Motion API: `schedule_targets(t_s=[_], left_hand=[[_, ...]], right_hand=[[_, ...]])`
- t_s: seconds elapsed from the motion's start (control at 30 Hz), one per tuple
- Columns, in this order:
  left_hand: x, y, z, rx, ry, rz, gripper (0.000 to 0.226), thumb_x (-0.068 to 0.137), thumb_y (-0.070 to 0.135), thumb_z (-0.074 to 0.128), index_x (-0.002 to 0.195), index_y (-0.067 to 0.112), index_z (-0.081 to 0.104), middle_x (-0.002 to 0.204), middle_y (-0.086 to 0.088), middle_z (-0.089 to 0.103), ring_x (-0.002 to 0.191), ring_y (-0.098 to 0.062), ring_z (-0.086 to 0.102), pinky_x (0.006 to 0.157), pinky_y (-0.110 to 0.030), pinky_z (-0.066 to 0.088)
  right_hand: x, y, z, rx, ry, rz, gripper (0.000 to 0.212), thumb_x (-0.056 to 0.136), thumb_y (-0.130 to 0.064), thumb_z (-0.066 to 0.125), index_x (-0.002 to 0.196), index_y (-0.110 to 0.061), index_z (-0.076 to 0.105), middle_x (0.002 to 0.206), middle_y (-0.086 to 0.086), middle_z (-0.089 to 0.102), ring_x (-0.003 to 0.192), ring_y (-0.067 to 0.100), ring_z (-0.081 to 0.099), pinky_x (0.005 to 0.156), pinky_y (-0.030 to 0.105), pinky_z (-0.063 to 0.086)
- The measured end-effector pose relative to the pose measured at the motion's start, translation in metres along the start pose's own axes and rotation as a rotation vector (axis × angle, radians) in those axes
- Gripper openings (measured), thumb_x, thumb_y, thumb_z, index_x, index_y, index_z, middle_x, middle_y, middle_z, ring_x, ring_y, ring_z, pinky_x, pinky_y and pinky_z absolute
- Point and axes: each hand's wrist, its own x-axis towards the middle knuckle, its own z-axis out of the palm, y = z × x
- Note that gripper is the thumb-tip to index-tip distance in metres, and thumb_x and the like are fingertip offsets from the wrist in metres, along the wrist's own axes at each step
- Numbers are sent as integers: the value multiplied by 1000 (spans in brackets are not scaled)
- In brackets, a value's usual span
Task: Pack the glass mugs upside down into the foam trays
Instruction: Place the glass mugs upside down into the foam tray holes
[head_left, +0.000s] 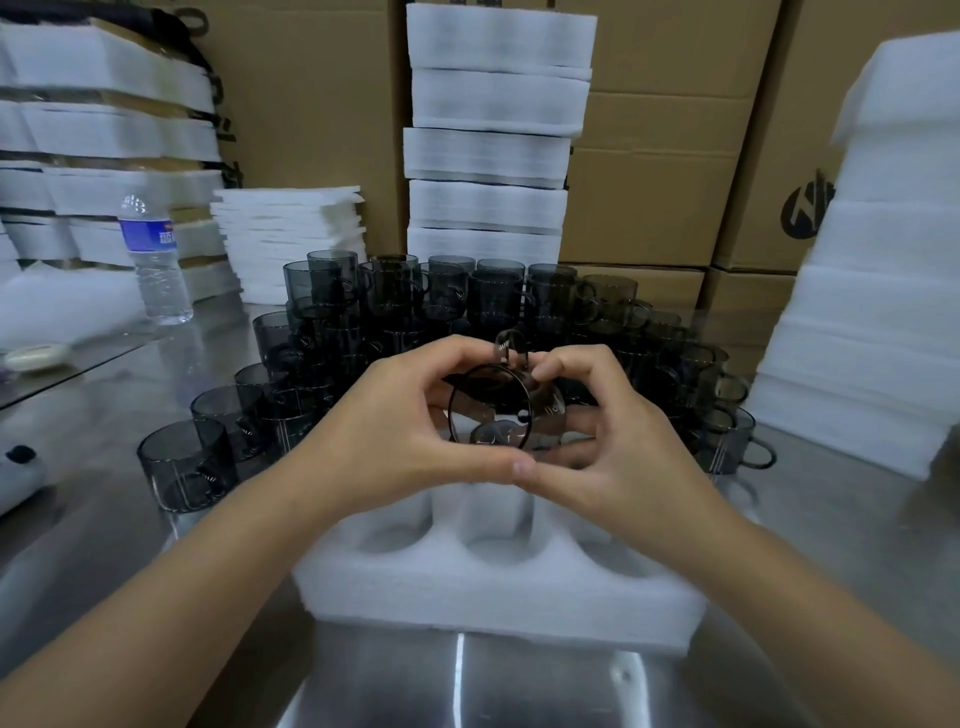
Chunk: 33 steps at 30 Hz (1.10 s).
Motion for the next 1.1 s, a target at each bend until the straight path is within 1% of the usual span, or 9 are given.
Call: schedule_targets(t_s=[0.1,0.2,0.33,0.47,0.57,0.77,0.83,0.93,1.1], left_hand=[[0,2,-2,118,-27,13,63,53,55,78,112,41,59,107,25,64,94,4,64,77,-10,48],[1,2,-11,120,6,-6,53,55,54,75,106,40,65,100,20,67,89,0,66,76,-15,52],[2,3,-36,123,44,-56,37,59,55,68,94,43,69,88,15,72,75,-10,69,70,-31,57],[-1,3,-59,117,-157,-102,38,61,49,67,97,39,70,96,10,73,83,-17,71,77,-31,59],[-2,-1,-66,49,-297,-183,42,59,44,72,100,36,71,102,7,72,84,-18,72,72,-21,56],[-5,-1,-72,90,-466,-304,44,54,50,77,96,39,70,99,9,72,81,-19,71,71,-23,54],[-6,1,-73,118,-474,-318,52,47,62,80,93,40,70,93,9,73,82,-15,70,73,-21,54],[-6,3,-71,173,-501,-331,66,35,80,74,84,36,71,81,10,72,73,-4,67,64,-12,47],[-6,-1,-66,215,-555,-387,68,29,80,76,80,35,66,64,6,61,57,-7,53,52,-21,42]], right_hand=[[0,3,-1,-59,1,-20,52,68,-26,80,100,-46,45,122,-21,49,89,8,68,72,22,56],[0,1,0,-104,21,-32,50,66,-39,79,105,-43,48,129,-20,45,92,8,65,73,23,56],[0,0,2,-116,41,-24,31,73,-48,61,101,-36,55,126,-18,48,83,5,64,70,15,51],[2,3,1,-122,72,8,28,76,-49,56,97,-32,60,124,-18,50,80,7,63,67,17,50],[2,4,1,-120,79,30,32,75,-53,54,97,-31,61,122,-18,51,81,12,64,71,30,55],[2,2,2,-115,92,42,26,78,-47,57,95,-29,63,121,-17,52,80,14,64,72,39,55],[2,3,1,-122,86,42,13,85,-37,61,93,-27,64,121,-17,52,80,14,64,73,39,55],[2,5,1,-135,79,43,5,87,-29,62,91,-26,65,120,-16,53,80,14,64,73,38,54],[1,4,1,-159,60,38,3,88,-25,63,86,-25,66,117,-15,55,78,12,63,68,24,51]])
